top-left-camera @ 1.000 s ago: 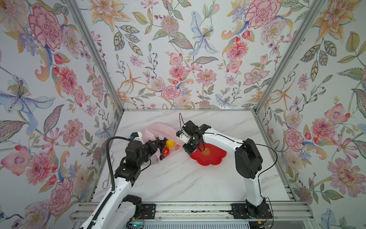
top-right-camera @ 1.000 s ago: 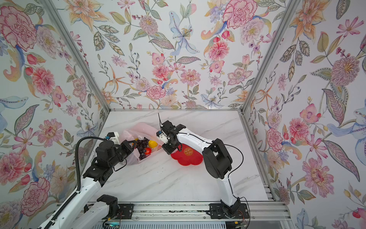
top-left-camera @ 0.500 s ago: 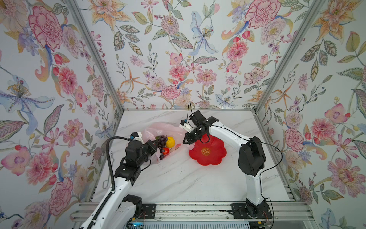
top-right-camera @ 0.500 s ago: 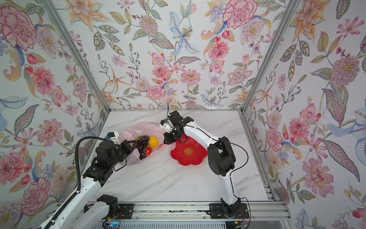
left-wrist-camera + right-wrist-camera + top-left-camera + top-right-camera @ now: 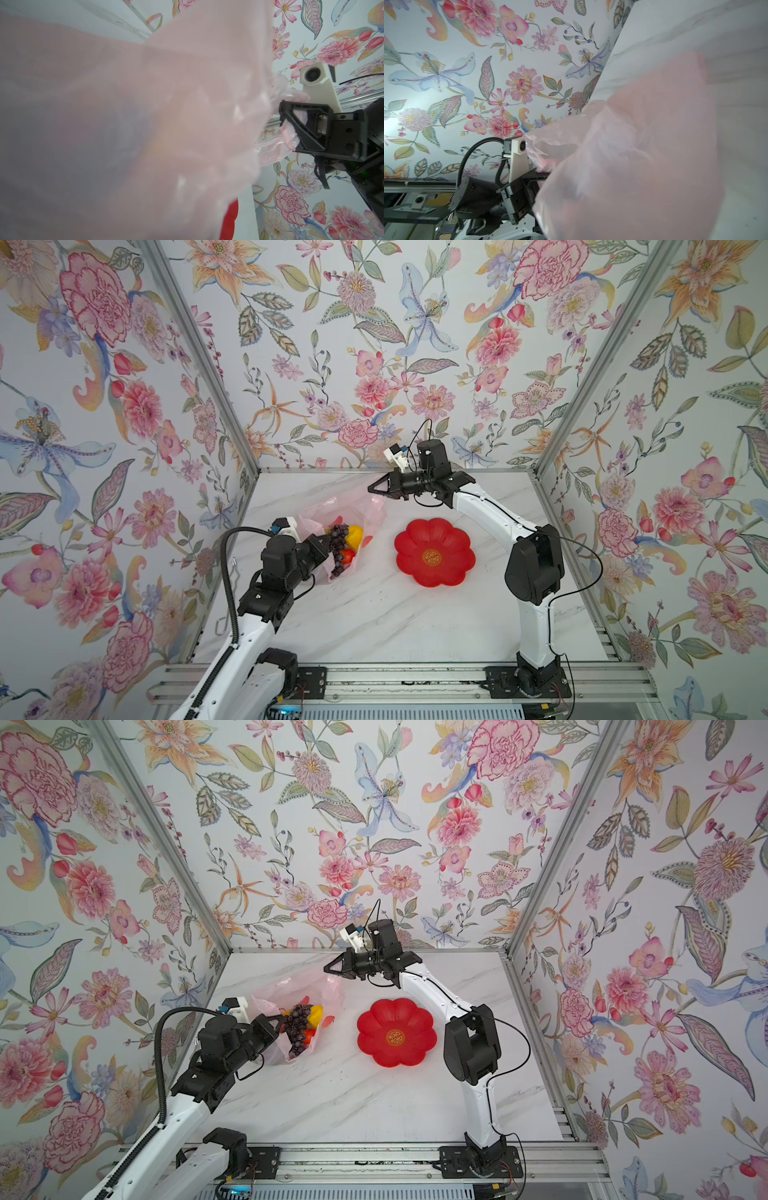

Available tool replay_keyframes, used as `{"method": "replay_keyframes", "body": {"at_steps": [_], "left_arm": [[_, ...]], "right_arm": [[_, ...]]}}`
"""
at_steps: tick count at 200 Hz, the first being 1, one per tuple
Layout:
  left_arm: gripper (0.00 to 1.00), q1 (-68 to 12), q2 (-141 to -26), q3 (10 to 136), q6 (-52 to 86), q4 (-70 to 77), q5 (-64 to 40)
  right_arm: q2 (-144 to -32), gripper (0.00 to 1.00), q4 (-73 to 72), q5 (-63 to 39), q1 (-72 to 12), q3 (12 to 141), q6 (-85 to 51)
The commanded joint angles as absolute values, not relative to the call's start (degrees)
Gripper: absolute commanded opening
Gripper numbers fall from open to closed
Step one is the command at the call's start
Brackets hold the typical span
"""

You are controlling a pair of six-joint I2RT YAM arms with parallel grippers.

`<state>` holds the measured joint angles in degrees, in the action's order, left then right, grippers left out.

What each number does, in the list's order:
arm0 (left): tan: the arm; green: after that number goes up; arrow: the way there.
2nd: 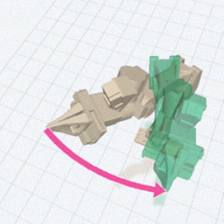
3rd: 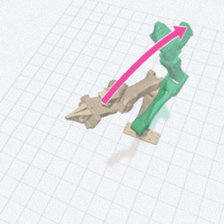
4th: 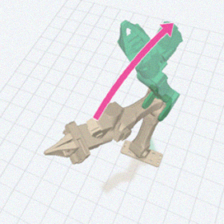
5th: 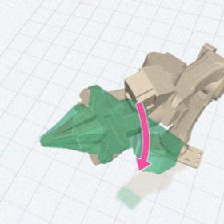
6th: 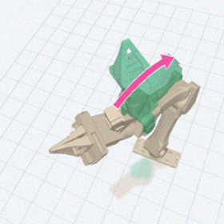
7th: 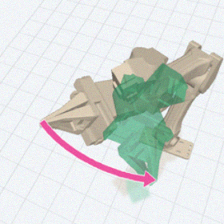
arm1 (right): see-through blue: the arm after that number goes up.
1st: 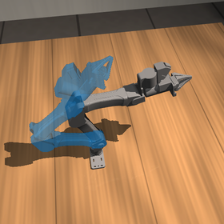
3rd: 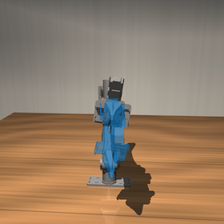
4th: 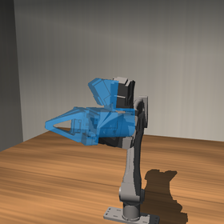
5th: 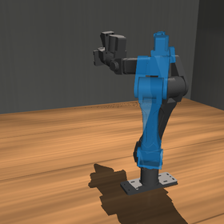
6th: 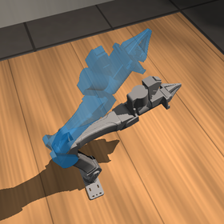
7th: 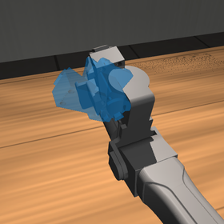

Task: Place the fruits into the plastic bag
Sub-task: Shake the plastic bag at the middle-left of the table.

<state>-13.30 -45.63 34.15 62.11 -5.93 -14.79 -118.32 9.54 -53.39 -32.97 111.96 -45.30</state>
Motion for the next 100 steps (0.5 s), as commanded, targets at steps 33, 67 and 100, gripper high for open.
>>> {"method": "replay_keyframes", "body": {"at_steps": [33,67,100], "left_arm": [[0.00,-9.94,-46.57,44.78,55.86,-12.70,-14.68],[0.00,-6.48,-50.58,55.16,51.58,-16.56,-14.77],[0.00,-3.99,-55.02,66.11,48.42,-19.27,-14.60]], "right_arm": [[-121.88,0.00,5.11,-56.22,-34.37,128.01,-52.65],[-126.90,0.00,4.00,-56.07,-33.94,138.68,-56.94],[-130.16,0.00,1.27,-55.47,-32.70,144.81,-61.37]]}}
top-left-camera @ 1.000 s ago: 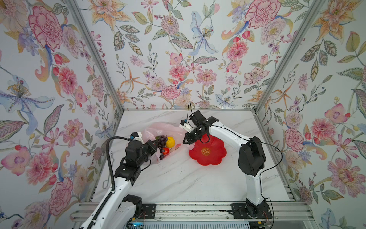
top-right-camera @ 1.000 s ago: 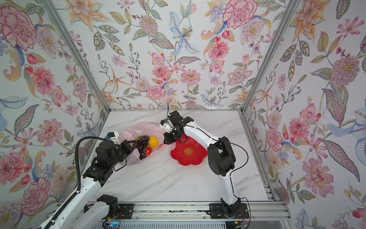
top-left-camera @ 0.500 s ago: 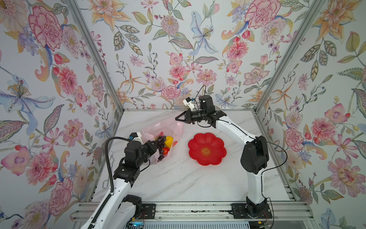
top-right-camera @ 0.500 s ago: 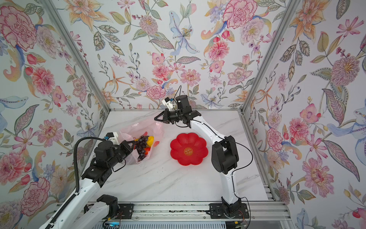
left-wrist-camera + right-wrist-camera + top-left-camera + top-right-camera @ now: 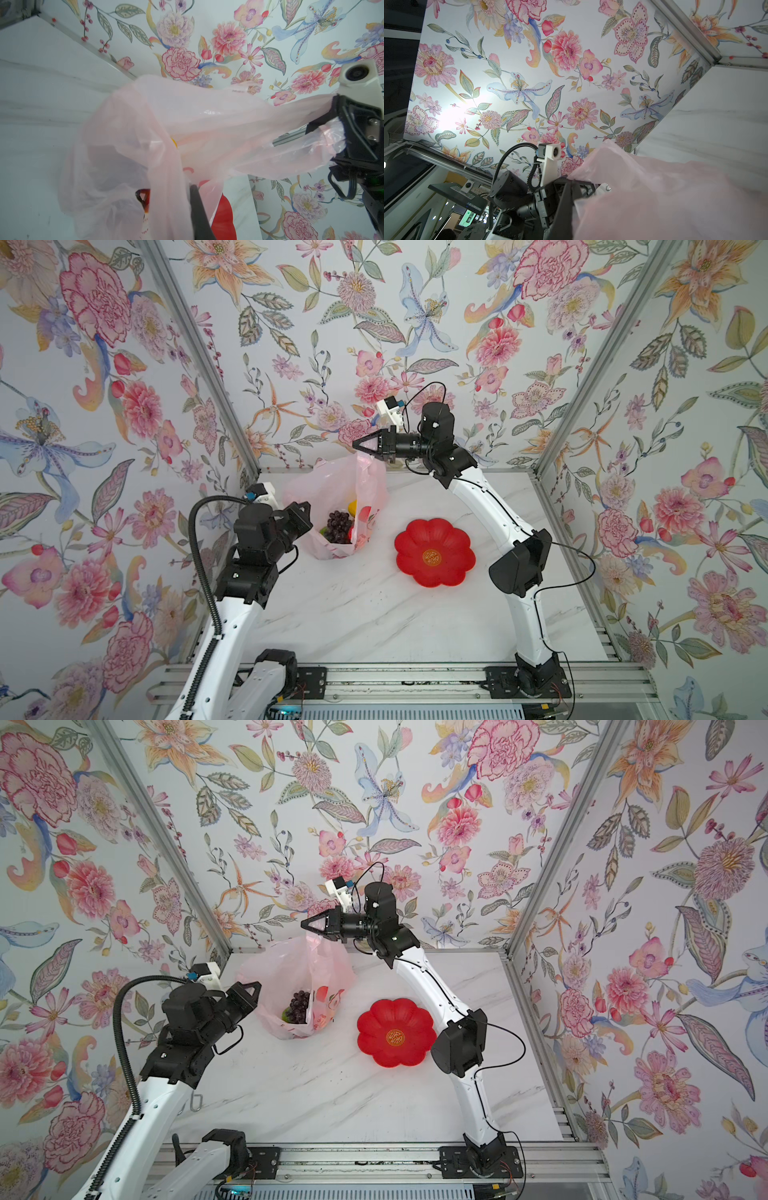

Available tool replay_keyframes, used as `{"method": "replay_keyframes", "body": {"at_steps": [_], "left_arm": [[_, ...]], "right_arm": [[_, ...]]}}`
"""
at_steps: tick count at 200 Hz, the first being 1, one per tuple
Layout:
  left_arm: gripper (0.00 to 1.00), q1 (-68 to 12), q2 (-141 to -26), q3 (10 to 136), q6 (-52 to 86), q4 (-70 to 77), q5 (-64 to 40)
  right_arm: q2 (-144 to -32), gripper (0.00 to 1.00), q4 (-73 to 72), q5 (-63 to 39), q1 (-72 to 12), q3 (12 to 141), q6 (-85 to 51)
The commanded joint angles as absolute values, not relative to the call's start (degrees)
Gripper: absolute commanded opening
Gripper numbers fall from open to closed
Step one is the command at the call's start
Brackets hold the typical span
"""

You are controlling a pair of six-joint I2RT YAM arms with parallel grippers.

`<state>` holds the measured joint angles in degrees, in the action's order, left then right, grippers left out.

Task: Place the fruits into the plastic bag
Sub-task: Shake the plastic bag at the middle-left of the table.

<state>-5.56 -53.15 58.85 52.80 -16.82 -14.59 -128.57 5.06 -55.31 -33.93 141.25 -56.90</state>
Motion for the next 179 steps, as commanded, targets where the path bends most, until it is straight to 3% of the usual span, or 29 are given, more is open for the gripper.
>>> {"method": "replay_keyframes", "body": {"at_steps": [1,45,94,179], "left_arm": [[0.00,-3.93,-55.15,66.45,48.38,-19.35,-14.60],[0.00,-3.00,-58.98,75.95,49.25,-18.32,-16.00],[0.00,-3.08,-61.32,78.17,54.52,-12.98,-20.94],[0.00,-2.99,-66.46,67.13,49.40,-16.08,-17.84]], "right_arm": [[-130.21,0.00,1.30,-55.42,-32.65,144.82,-61.45],[-128.69,0.00,1.74,-53.73,-30.35,144.68,-60.60],[-129.37,0.00,8.59,-53.61,-30.64,139.60,-54.93],[-131.92,0.00,18.59,-50.07,-32.60,135.26,-46.80]]}}
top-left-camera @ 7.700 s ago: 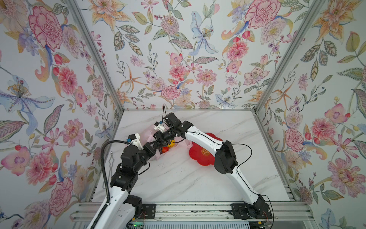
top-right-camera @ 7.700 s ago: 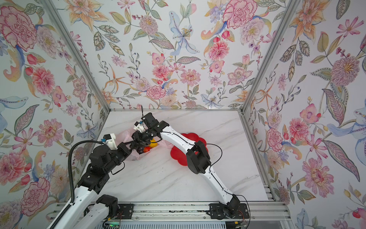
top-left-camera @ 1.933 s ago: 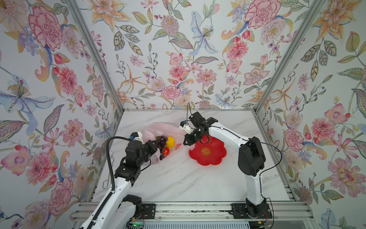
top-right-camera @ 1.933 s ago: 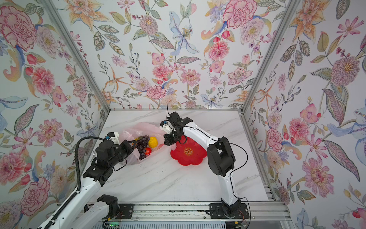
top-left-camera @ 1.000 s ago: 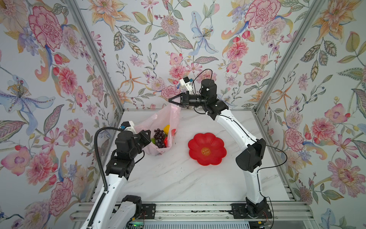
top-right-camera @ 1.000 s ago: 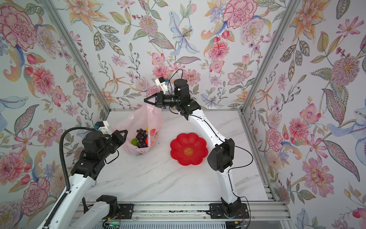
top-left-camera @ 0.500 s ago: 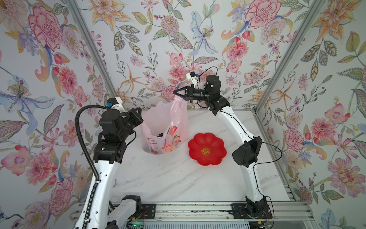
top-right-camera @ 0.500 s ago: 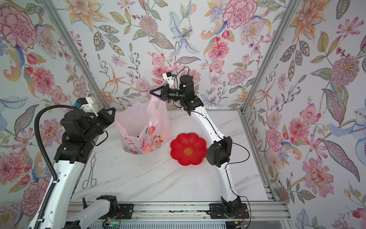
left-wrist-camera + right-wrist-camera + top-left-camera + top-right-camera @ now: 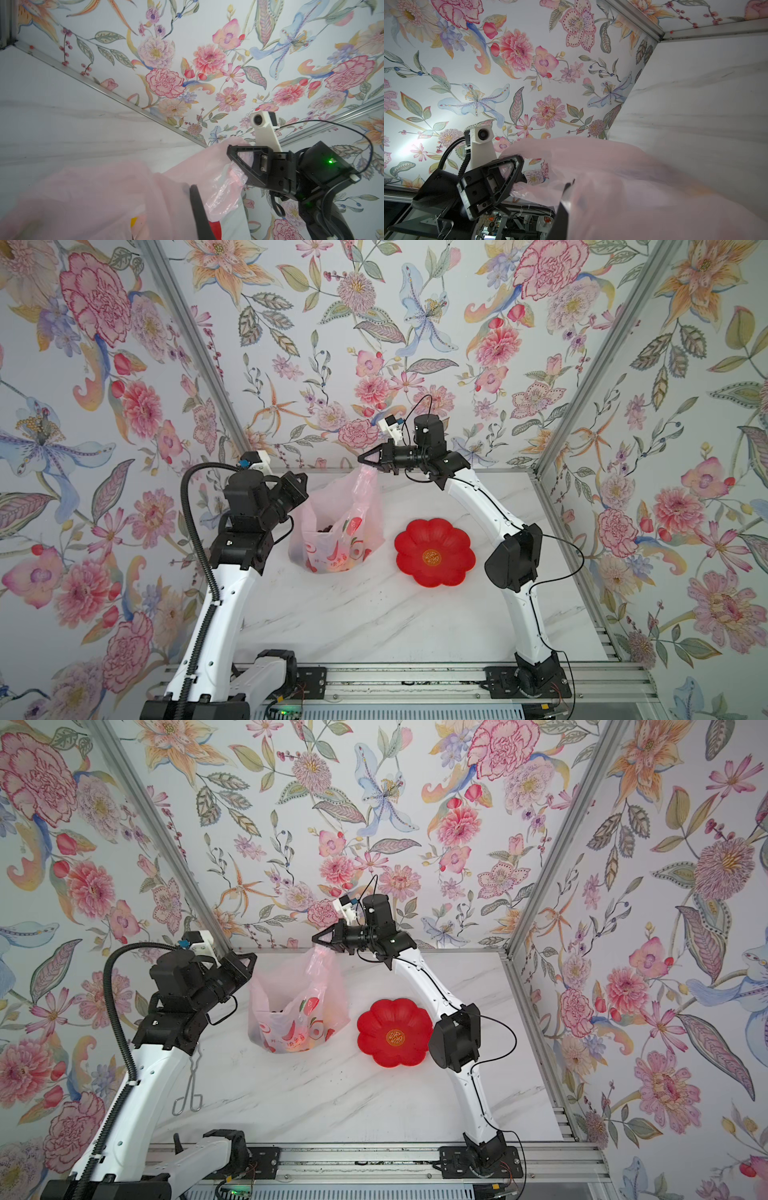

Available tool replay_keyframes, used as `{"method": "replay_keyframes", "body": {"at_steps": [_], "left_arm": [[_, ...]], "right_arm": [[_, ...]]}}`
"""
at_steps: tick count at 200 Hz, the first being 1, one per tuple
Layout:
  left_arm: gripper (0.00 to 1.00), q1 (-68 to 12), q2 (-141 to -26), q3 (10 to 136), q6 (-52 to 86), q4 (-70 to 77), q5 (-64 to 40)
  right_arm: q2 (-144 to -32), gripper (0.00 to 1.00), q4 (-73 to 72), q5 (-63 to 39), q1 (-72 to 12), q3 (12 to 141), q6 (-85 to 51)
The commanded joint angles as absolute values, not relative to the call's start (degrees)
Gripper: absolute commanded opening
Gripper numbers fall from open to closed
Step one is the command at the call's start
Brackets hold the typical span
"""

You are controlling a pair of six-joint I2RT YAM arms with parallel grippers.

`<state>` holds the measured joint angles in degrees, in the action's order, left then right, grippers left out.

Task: Place the fruits into the plastic bag
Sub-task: Shake the plastic bag at the middle-left of the table.

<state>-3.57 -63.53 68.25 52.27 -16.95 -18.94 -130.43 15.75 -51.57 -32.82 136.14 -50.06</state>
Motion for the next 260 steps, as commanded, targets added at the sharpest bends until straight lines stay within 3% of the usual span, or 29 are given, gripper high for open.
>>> {"method": "replay_keyframes", "body": {"at_steps": [1,58,121,181,260], "left_arm": [[0.00,-3.03,-66.58,67.14,49.40,-16.08,-17.84],[0.00,-3.00,-69.00,71.52,52.00,-12.76,-19.71],[0.00,-2.99,-69.08,84.04,52.12,-14.34,-20.98],[0.00,-2.94,-67.20,75.00,54.74,-10.51,-21.95],[0.00,-2.92,-70.96,79.71,54.17,-9.05,-22.35]], "right_arm": [[-131.97,0.00,18.74,-50.04,-32.60,135.26,-46.73],[-129.89,0.00,23.73,-49.16,-33.24,134.04,-42.89],[-128.27,0.00,18.92,-47.64,-30.50,145.56,-47.93],[-129.59,0.00,18.19,-49.59,-29.66,143.13,-49.02],[-129.75,0.00,14.10,-48.81,-25.75,147.54,-51.25]]}}
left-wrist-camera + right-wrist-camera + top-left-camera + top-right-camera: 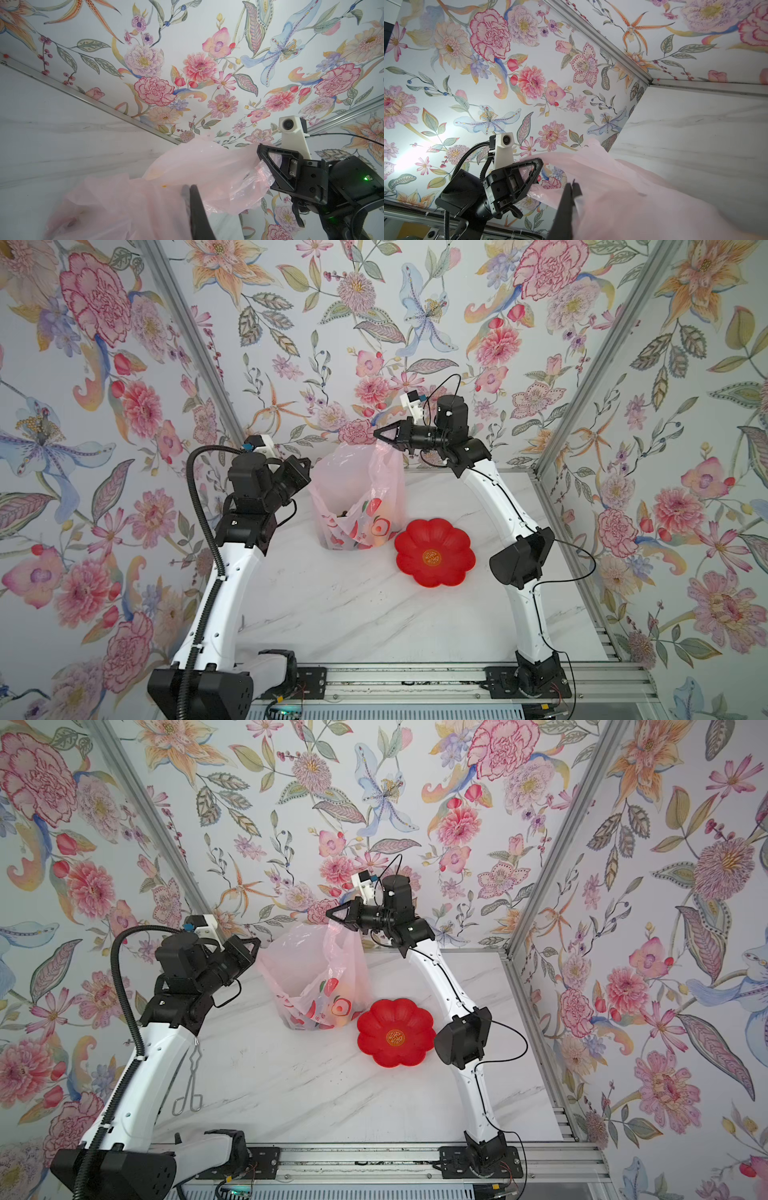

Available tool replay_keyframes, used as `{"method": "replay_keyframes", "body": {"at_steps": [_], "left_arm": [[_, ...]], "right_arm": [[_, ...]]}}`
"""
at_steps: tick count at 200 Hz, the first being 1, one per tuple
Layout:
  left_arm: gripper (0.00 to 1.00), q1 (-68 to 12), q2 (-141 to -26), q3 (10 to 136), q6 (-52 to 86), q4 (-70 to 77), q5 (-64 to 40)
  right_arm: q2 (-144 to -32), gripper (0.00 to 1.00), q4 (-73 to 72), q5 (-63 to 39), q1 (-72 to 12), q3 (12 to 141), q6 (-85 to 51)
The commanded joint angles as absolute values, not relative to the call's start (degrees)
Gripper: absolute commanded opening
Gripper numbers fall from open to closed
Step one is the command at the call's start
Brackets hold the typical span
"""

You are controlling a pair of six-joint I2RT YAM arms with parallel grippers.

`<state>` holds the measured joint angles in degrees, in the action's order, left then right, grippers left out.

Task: Place the fruits into the plastic bag
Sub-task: Shake the plastic bag at the middle-left of the table, then place the plastic bag at the top-center of the table.

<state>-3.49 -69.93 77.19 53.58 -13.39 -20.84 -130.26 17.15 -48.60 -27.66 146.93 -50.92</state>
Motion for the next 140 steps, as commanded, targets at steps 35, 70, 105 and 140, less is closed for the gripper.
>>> {"method": "replay_keyframes", "body": {"at_steps": [35,70,105,140], "left_arm": [[0.00,-3.12,-72.30,78.98,56.55,-5.51,-23.24],[0.00,-3.79,-74.28,79.87,57.28,-4.42,-23.73],[0.00,-6.66,-76.20,79.67,57.91,-2.83,-23.14],[0.00,-10.02,-79.44,80.19,58.62,-0.25,-22.87]], "right_arm": [[-131.98,0.00,13.76,-48.65,-23.31,147.39,-50.69],[-133.85,0.00,8.90,-48.47,-20.89,148.07,-54.72],[-133.77,0.00,8.44,-48.41,-19.46,148.18,-55.02],[-133.18,0.00,9.97,-48.52,-18.83,148.19,-53.55]]}}
